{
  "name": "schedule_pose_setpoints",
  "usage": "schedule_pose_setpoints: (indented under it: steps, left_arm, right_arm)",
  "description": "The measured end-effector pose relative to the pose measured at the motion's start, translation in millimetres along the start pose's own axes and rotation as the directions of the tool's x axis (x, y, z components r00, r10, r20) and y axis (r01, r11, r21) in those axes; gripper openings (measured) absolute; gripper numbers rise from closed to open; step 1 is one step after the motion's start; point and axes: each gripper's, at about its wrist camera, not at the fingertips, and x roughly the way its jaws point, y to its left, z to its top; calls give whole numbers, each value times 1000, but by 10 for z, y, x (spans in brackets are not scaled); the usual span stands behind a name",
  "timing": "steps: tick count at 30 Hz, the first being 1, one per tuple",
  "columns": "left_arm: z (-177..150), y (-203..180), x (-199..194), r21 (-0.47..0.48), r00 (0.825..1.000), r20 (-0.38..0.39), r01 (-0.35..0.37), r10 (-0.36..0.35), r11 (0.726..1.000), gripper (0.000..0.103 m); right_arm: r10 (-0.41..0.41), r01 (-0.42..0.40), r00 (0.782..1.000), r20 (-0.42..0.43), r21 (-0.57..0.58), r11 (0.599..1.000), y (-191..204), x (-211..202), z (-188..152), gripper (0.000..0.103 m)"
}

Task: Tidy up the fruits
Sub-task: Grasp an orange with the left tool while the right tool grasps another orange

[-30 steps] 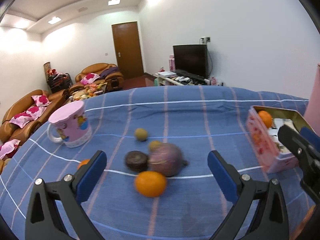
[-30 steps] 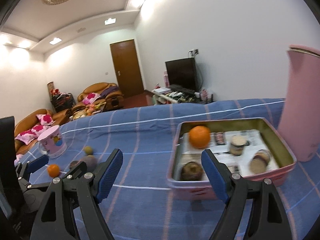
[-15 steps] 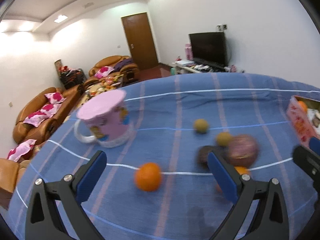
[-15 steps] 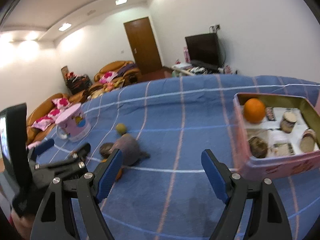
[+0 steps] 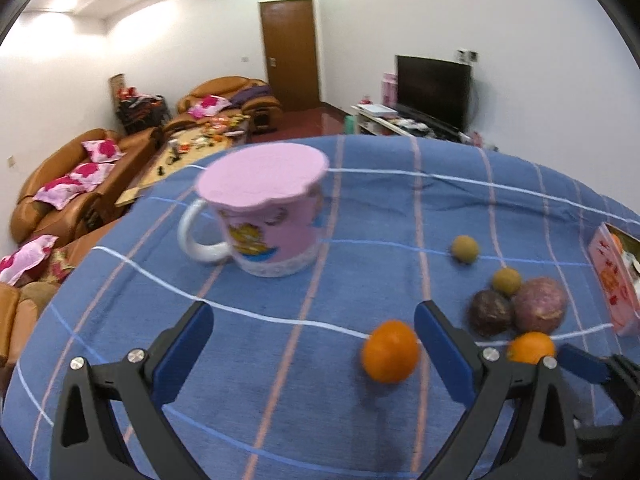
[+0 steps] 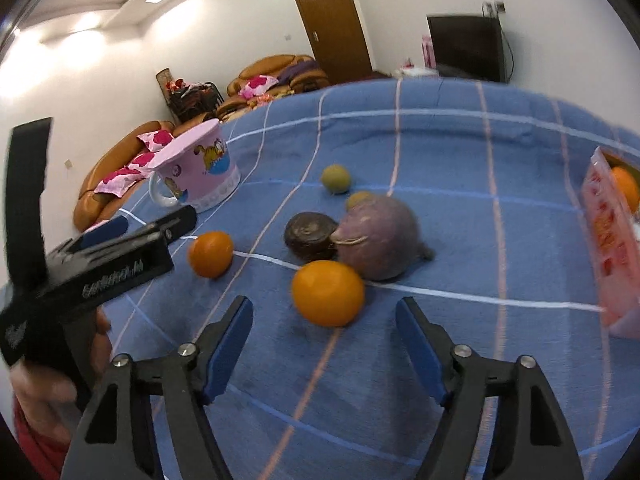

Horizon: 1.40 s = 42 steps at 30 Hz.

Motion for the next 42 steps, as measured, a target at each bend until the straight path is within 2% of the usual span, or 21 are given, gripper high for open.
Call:
schedule_pose_setpoints:
  steps: [2, 5, 7, 9, 10, 15, 17, 20, 22, 24, 26, 29, 32, 35, 36, 37, 39, 42]
  left_arm:
    - [-23, -73, 36, 31, 1000, -20, 16, -15, 999, 102]
    - [-45, -145, 72, 57, 999, -41, 11, -9, 998, 97]
    - [-58, -139, 118, 44, 998, -68, 20, -17, 999, 96]
    - [-70, -126, 164, 32, 996, -90, 26, -23, 999, 93]
    - [-80, -130, 184, 37, 995, -100, 21, -17, 999, 92]
    - [-113, -208, 323, 80, 989, -146, 6, 5, 997, 88]
    - [-109, -174, 365, 55, 986, -166, 28, -18, 998, 82]
    - [-98, -87, 412, -5, 980, -187, 63, -63, 998, 81]
    - [-81, -63, 412, -24, 980, -183, 73, -76, 997, 72]
    - [-70, -87, 386, -15, 981, -169, 89, -90, 996, 46]
    - [-57, -119, 380, -4, 981, -164, 107, -106, 994, 35]
    - [-54, -117, 346, -3, 980, -161, 121, -120, 993, 34]
    - [-34, -68, 277, -31, 986, -125, 110, -113, 993, 34]
    - [-47, -9, -8, -62, 995, 40, 92, -90, 994, 34]
    - [-40, -25, -140, -54, 991, 117, 69, -62, 996, 34]
    - [-36, -40, -205, -48, 987, 156, 54, -46, 997, 34]
    - [-51, -89, -302, -39, 978, 205, 41, -32, 998, 34]
    - [-64, -184, -310, -27, 978, 206, 35, -29, 999, 34]
  right_arm:
    - [8, -8, 1000, -21, 11, 1000, 37, 94, 19, 64]
    - [-18, 18, 999, -27, -12, 1000, 116, 129, 31, 60]
    - [-20, 20, 999, -30, -22, 1000, 136, 139, 24, 60]
    - [-26, 26, 999, -29, -17, 1000, 129, 145, 16, 51]
    - [-32, 32, 999, -31, -16, 999, 119, 148, 14, 41]
    - [-40, 38, 999, -36, -48, 998, 122, 112, -1, 40]
    - [-26, 24, 999, -32, -40, 999, 101, 78, -13, 40]
    - [-6, 6, 1000, -17, -29, 1000, 53, -7, -36, 40]
    - [9, -9, 1000, -1, -22, 1000, 25, -79, -40, 40]
    - [26, -26, 999, 17, -18, 999, -4, -160, -41, 40]
    - [43, -43, 998, 40, -18, 999, -40, -248, -55, 40]
    - [28, -26, 997, 76, -26, 999, -91, -353, -68, 40]
    - [22, -18, 993, 119, -33, 999, -129, -434, -63, 40]
    - [33, -29, 985, 168, -32, 999, -165, -533, -47, 40]
    - [29, -23, 982, 184, -32, 999, -173, -564, -40, 40]
    - [16, -9, 979, 201, -37, 999, -174, -593, -36, 40]
    - [-24, 39, 972, 234, -62, 997, -148, -645, -36, 40]
    - [-87, 121, 955, 283, -105, 987, -100, -686, -41, 40]
